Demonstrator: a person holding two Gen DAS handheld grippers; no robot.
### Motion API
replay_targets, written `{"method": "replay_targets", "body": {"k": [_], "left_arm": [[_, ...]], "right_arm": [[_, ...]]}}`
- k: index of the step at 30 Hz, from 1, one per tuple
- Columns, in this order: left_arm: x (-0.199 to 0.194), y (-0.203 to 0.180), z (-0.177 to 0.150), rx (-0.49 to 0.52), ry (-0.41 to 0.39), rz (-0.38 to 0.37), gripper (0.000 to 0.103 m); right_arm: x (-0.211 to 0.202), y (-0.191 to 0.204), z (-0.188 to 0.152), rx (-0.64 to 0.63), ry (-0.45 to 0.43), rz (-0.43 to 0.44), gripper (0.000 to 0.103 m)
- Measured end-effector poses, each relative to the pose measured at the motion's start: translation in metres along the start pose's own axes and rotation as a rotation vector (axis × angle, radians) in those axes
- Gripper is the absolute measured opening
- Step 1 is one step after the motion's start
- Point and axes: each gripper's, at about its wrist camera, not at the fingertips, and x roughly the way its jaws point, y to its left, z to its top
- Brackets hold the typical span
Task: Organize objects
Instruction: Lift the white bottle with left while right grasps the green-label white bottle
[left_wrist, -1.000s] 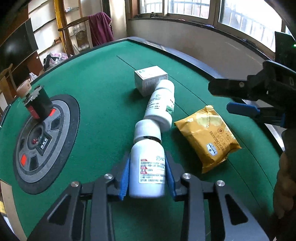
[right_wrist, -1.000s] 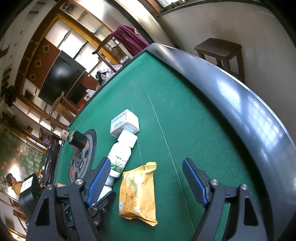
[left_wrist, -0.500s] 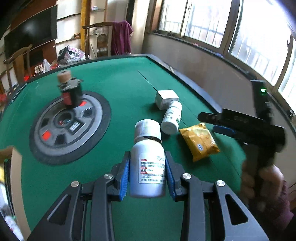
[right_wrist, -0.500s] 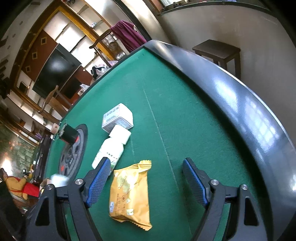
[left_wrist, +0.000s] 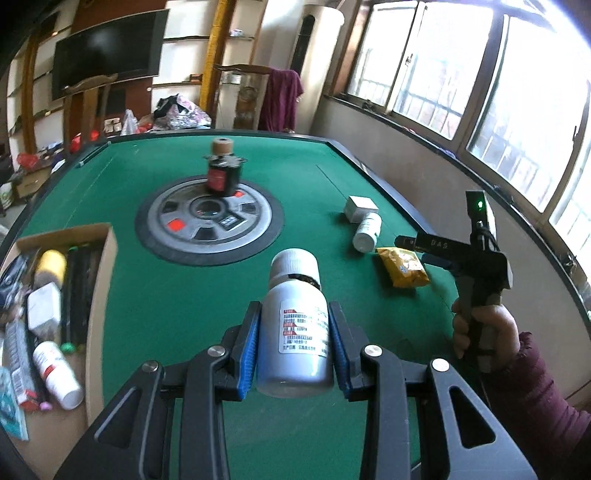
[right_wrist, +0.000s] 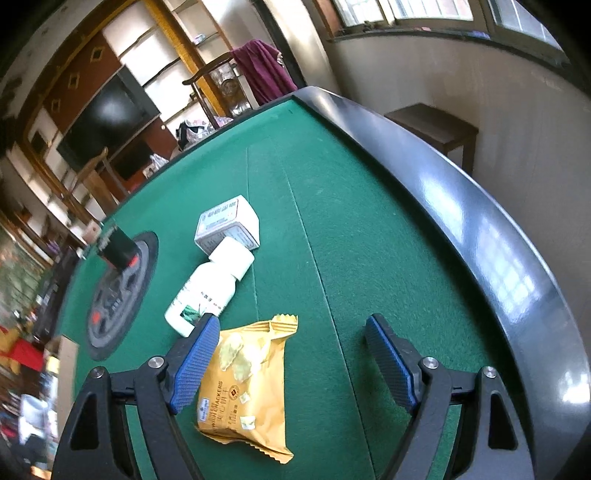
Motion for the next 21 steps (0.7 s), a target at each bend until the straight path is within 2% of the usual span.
{"method": "replay_targets", "body": {"k": [9, 12, 15, 21], "left_arm": [[-0.037, 0.035, -0.014, -0.043, -0.063, 0.059, 0.034], [-0.038, 0.041, -0.017, -0.067, -0.079, 0.056, 0.034], [-0.031, 0.042, -0.021, -0.081, -0.059, 0.039, 0.034], [-0.034, 0.046, -0.031, -0.091, -0.060, -0.011, 0.034]], "right_arm": [[-0.009, 0.016, 0.003, -0.069, 0.000, -0.113, 0.087], [-0.025, 0.032, 0.016, -0.095, -0.002, -0.105, 0.087], [-0.032, 0.053, 0.031, -0.129, 0.020, -0.102, 0.087], [-0.002, 0.085, 0.044, -0.195, 0.127, -0.140, 0.086]]}}
